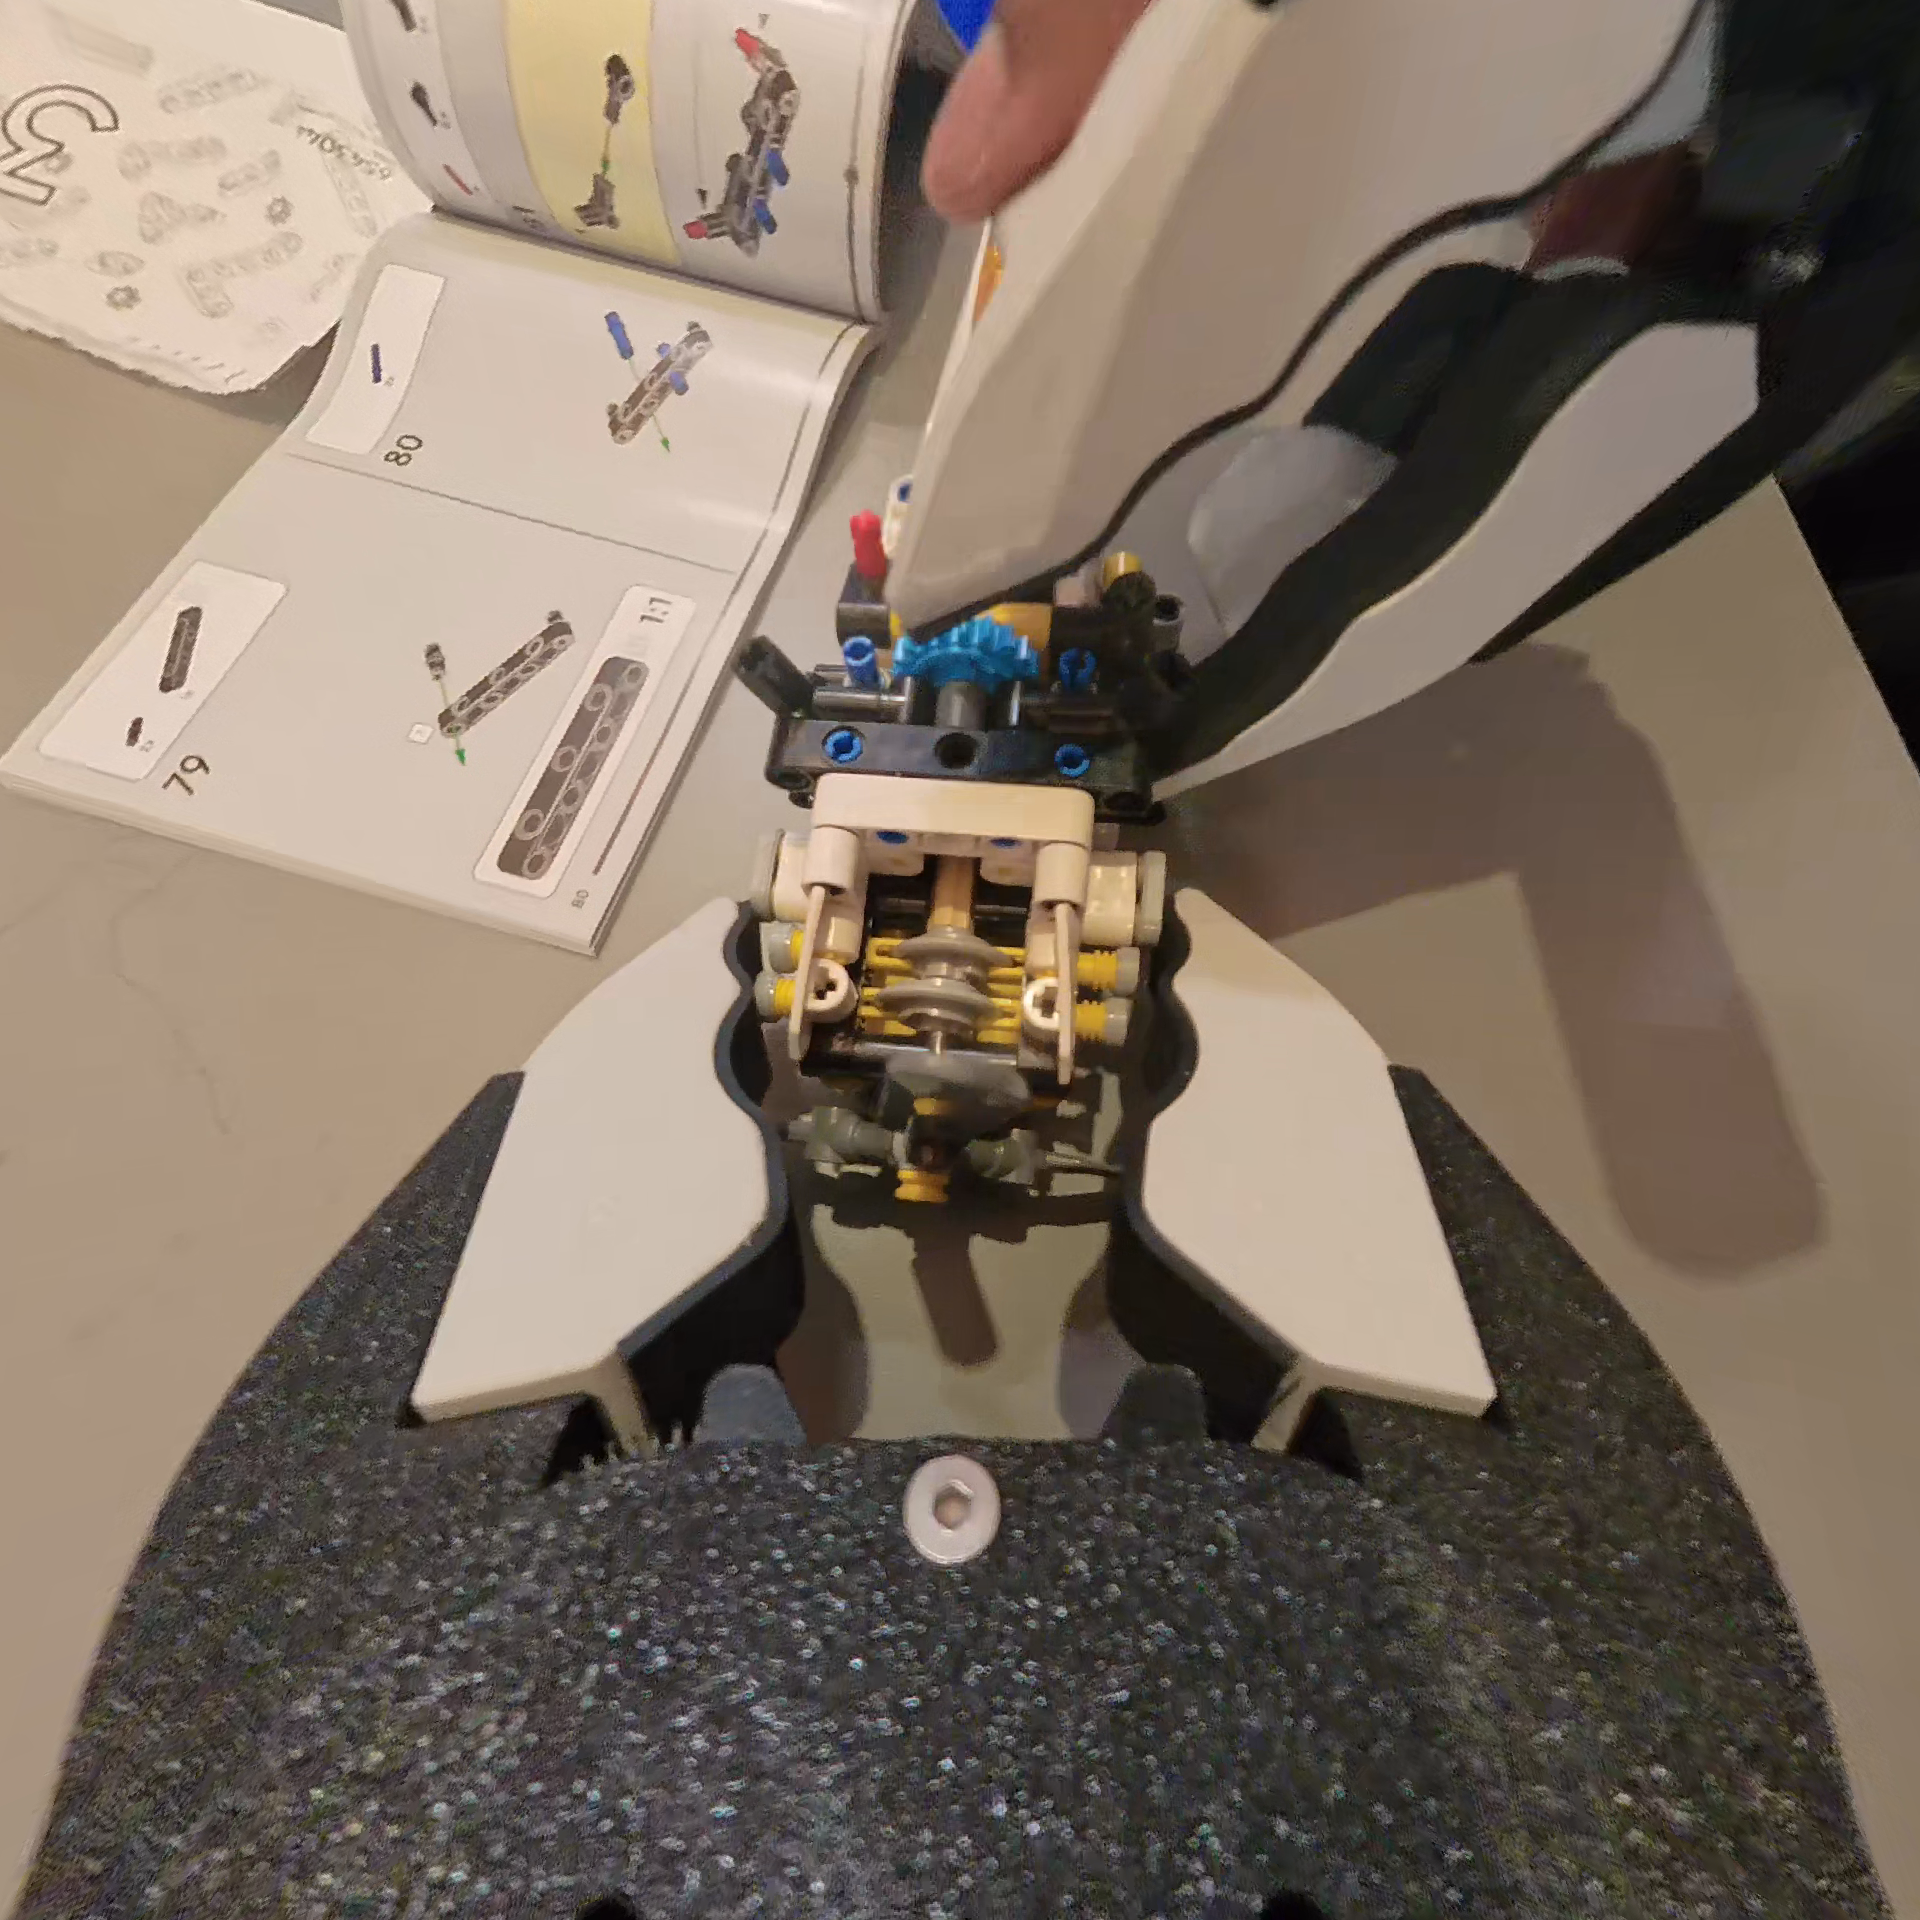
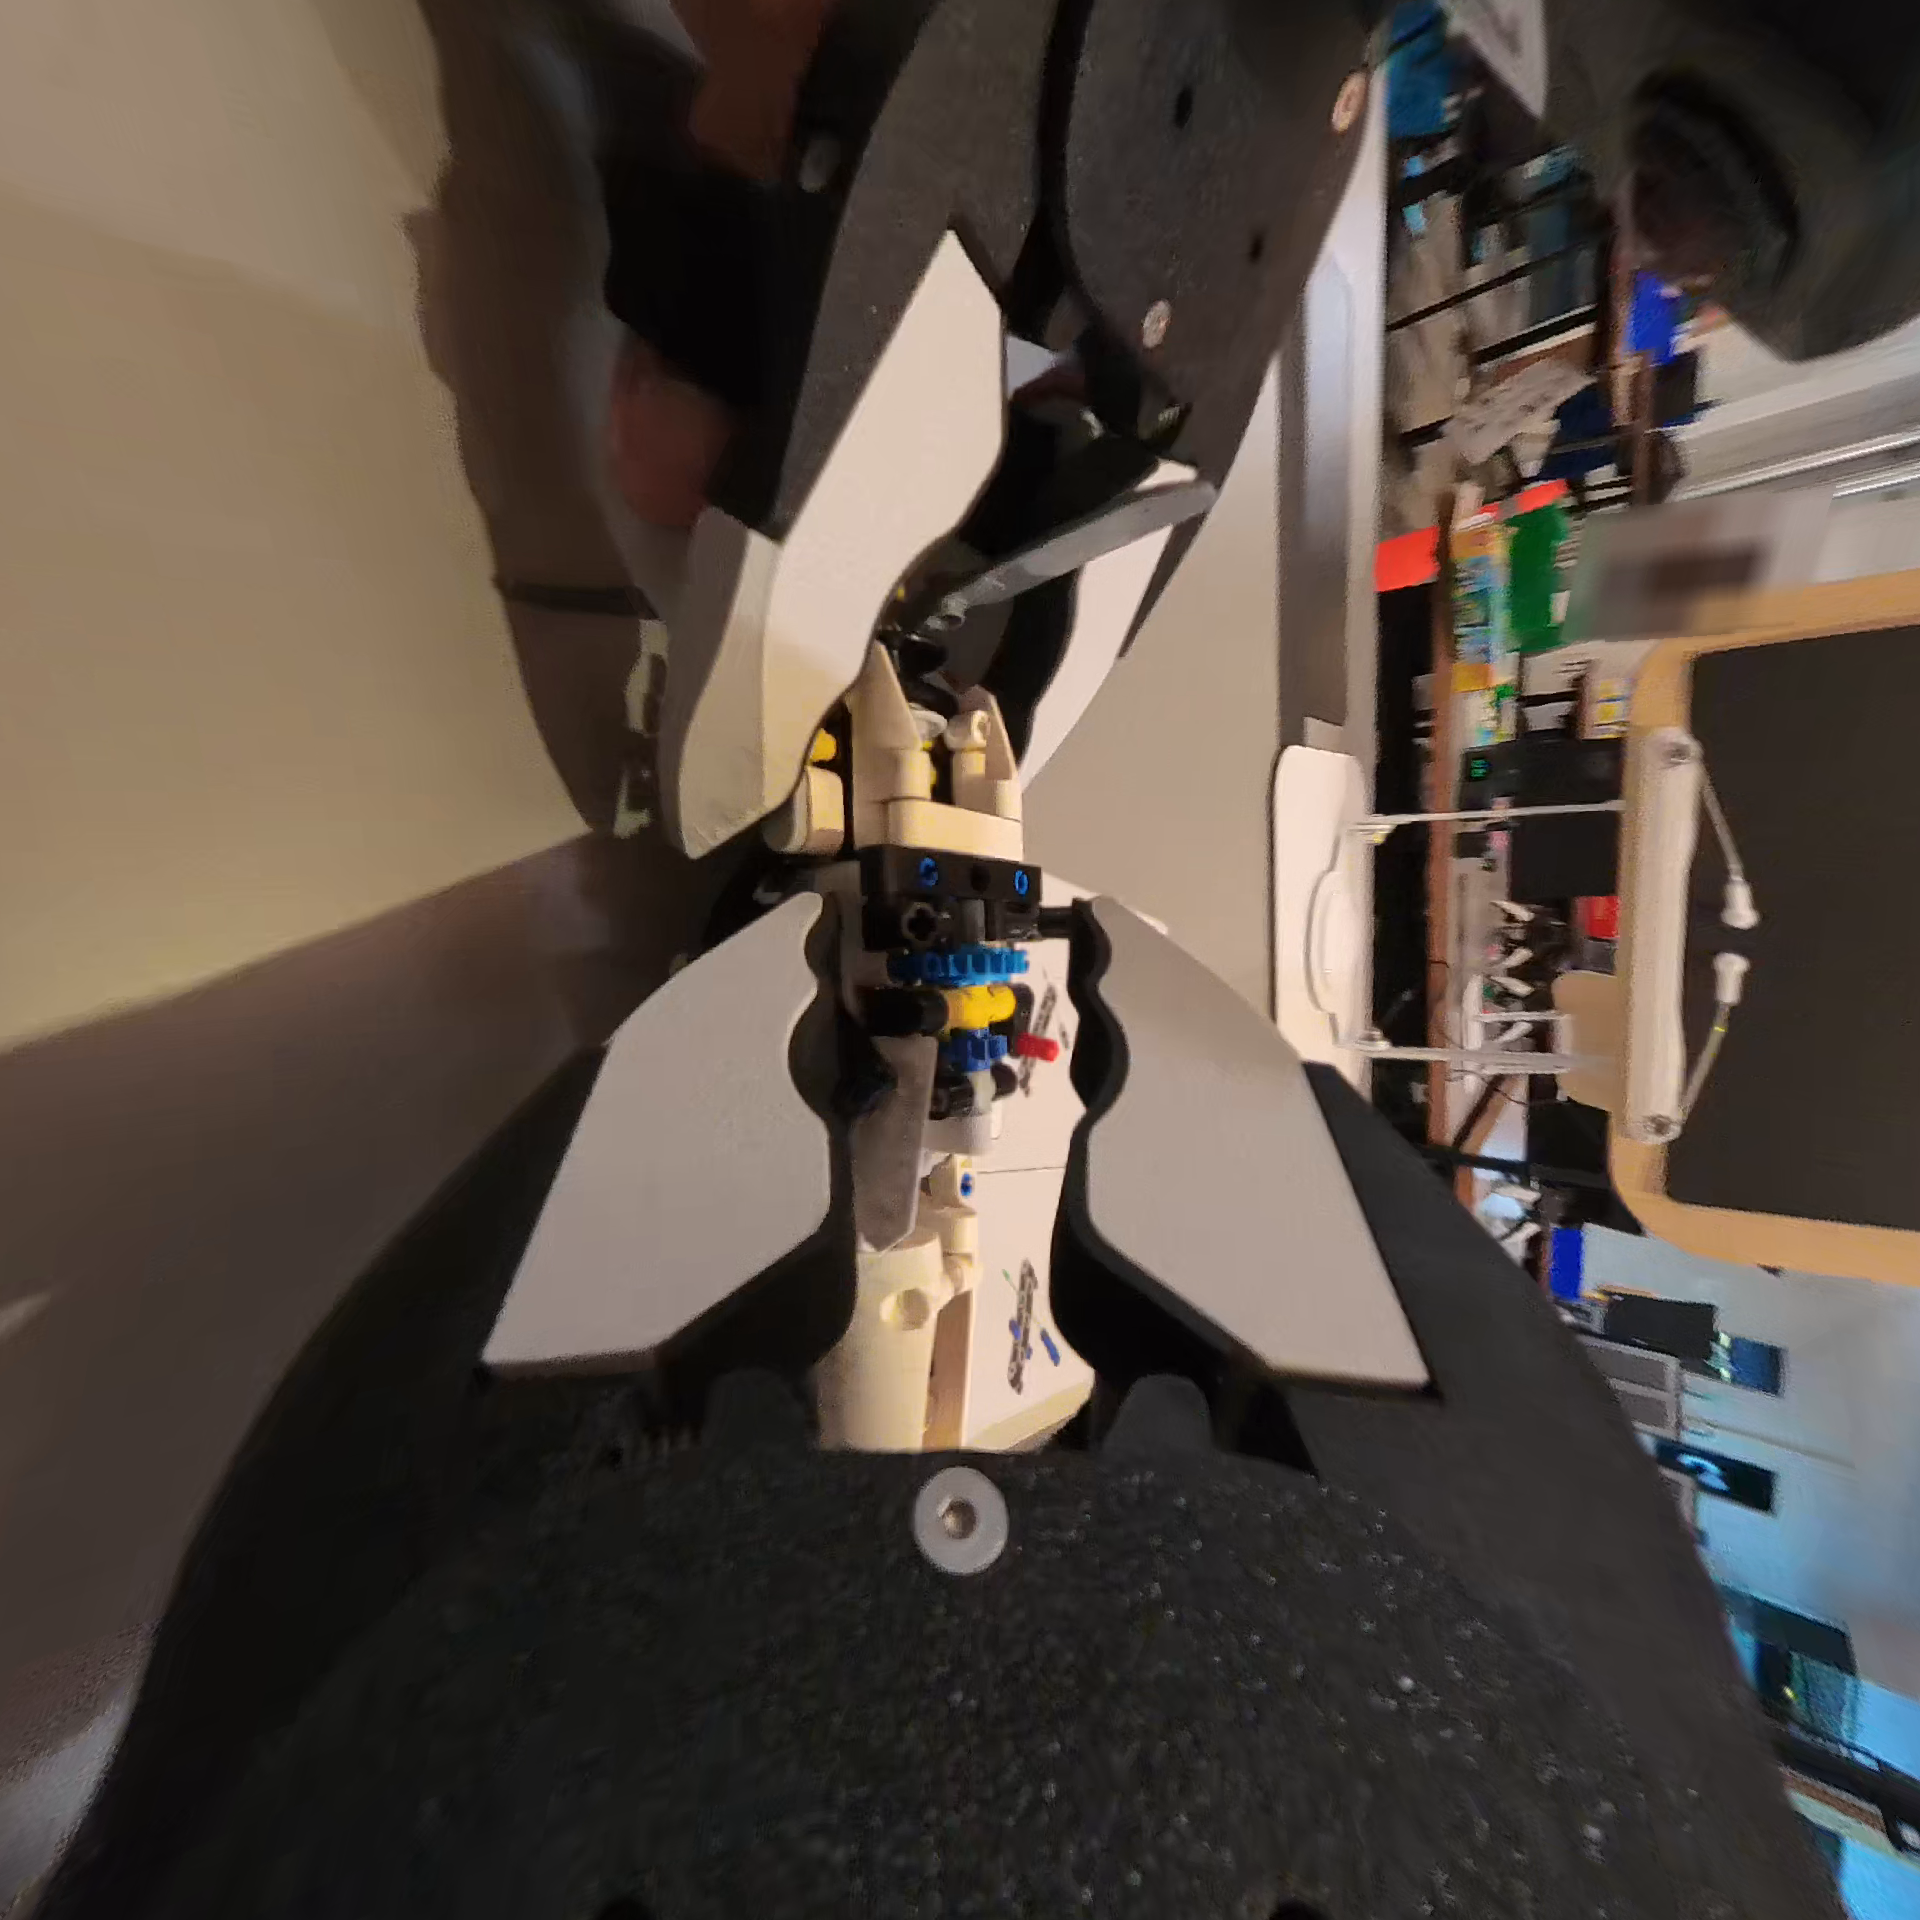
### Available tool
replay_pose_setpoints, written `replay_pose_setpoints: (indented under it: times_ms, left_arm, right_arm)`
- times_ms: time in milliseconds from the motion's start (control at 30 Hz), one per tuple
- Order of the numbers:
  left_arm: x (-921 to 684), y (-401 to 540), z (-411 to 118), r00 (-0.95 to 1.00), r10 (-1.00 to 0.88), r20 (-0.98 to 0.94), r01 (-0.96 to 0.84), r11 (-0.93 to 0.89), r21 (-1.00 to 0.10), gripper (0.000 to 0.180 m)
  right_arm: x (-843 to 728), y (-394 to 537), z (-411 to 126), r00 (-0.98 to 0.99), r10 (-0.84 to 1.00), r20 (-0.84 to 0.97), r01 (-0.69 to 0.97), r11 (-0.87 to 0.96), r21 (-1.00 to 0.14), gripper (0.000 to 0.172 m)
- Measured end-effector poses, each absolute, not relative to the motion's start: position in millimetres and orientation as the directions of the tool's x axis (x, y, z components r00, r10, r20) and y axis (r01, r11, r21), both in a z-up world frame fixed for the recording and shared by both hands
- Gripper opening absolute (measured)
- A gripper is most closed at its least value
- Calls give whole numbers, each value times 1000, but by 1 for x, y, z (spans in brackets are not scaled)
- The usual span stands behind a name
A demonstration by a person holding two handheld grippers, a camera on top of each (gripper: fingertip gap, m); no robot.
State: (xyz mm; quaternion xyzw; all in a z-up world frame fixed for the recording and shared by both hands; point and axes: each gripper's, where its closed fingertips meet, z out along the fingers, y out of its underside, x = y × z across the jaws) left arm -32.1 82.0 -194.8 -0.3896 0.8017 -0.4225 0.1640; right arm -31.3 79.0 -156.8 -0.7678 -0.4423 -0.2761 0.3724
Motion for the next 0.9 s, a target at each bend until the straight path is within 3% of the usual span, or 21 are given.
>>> replay_pose_setpoints:
  times_ms: [200,300,433,667,900]
  left_arm:
    - [-31,88,-194,-586,-803,111,-527,274,-804,74]
    - [-31,91,-192,-539,-828,157,-557,210,-804,74]
    - [-34,93,-191,-487,-854,184,-578,157,-801,74]
    - [-47,92,-192,-364,-917,160,-595,97,-798,74]
    - [-48,90,-194,-329,-944,34,-586,176,-791,74]
  right_arm:
    - [-28,81,-154,510,329,795,854,-307,-420,36]
    - [-28,81,-152,503,269,821,858,-265,-439,19]
    - [-32,83,-153,493,260,831,868,-219,-446,13]
    - [-50,85,-155,395,302,867,918,-86,-388,22]
    - [-55,83,-158,284,360,889,955,-24,-295,19]
